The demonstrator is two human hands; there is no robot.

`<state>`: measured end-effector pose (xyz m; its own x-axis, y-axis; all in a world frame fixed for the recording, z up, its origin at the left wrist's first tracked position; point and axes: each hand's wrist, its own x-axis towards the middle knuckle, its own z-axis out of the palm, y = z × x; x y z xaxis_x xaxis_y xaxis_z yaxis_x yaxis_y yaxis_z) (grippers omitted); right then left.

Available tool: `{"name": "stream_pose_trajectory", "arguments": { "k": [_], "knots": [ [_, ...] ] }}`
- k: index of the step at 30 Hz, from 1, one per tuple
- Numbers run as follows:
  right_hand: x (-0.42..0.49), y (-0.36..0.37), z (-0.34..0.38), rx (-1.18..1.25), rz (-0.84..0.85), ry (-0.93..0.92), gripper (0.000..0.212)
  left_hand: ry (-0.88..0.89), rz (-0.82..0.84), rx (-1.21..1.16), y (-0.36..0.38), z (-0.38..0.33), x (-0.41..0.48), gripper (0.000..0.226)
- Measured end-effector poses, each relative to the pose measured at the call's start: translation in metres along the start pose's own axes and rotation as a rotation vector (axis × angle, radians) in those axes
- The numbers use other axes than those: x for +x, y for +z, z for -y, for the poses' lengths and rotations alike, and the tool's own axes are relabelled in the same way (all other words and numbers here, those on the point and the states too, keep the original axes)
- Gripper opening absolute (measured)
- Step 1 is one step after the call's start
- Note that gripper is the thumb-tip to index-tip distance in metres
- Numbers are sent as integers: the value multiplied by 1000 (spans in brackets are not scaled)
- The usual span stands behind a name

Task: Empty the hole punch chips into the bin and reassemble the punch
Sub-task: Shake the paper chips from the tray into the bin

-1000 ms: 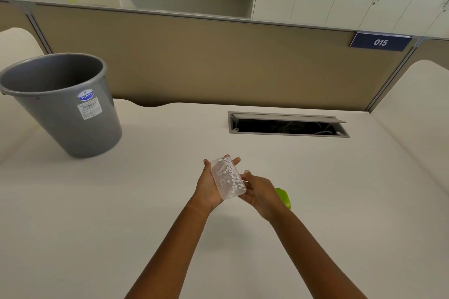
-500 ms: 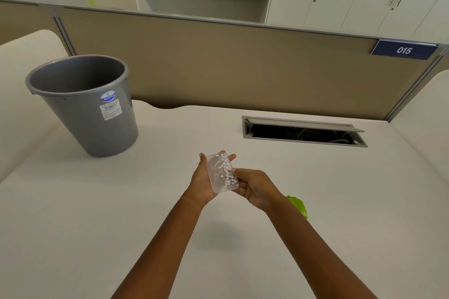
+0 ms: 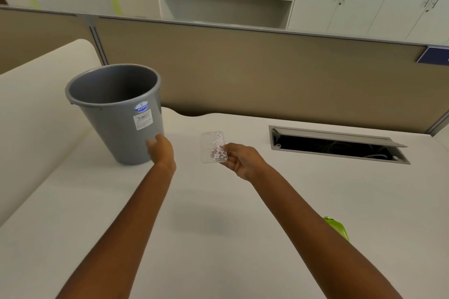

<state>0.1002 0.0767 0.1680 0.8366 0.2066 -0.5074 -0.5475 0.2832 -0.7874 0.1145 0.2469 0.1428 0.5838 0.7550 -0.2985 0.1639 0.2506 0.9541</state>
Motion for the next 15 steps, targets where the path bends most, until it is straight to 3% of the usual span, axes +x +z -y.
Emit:
{"name": "stream_pose_trajectory", "arguments": {
  "k": [5, 8, 11, 15],
  "knots": [
    [32, 52, 19, -1, 36, -7, 8, 289, -163, 252, -16, -39, 50, 56],
    [49, 82, 33, 0, 64, -13, 11, 376, -248, 370, -22, -55, 61, 58],
    [61, 113, 44, -35, 91, -31, 33, 361, -316, 378, -27, -54, 68, 59],
    [74, 145, 51, -68, 101, -37, 35, 304, -309, 250, -29, -48, 72, 58]
  ]
}}
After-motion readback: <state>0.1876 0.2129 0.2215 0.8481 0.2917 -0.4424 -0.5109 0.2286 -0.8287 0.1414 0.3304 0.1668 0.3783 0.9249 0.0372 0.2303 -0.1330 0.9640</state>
